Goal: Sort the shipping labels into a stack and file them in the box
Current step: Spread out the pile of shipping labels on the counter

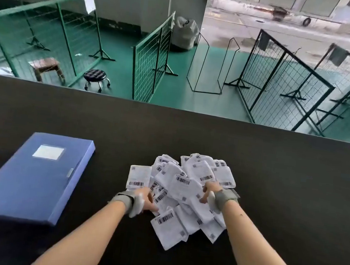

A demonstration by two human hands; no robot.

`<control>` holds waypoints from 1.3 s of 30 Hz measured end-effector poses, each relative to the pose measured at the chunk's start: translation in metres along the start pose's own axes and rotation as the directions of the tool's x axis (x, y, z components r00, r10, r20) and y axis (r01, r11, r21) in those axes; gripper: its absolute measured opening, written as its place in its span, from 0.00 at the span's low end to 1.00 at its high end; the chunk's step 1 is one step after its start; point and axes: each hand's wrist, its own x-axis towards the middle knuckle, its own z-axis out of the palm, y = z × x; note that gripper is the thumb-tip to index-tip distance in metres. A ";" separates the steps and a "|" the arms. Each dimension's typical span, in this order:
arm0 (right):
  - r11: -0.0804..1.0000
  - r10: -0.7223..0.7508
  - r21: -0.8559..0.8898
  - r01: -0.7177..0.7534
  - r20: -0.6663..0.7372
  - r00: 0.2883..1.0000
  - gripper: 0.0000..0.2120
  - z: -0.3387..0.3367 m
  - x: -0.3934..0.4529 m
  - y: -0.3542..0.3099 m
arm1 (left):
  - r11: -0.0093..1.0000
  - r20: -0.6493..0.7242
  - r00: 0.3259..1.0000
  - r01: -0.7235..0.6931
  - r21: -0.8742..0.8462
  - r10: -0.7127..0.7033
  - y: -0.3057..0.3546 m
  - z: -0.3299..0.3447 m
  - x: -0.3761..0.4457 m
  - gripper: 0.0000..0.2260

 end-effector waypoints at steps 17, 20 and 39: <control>0.990 0.092 0.109 -0.084 -0.065 0.994 0.12 0.013 0.010 0.066 | 0.998 -0.157 0.986 0.055 0.029 -0.049 -0.016 0.074 0.049 0.24; 0.980 0.053 0.194 -0.039 -0.065 0.997 0.06 0.000 0.013 0.063 | 0.998 -0.201 0.979 0.049 0.038 -0.041 -0.023 0.073 0.054 0.10; 0.943 -0.317 0.186 0.275 0.259 0.912 0.16 -0.031 -0.014 -0.012 | 0.731 -0.285 0.958 -0.169 -0.662 -0.038 -0.008 0.035 0.063 0.10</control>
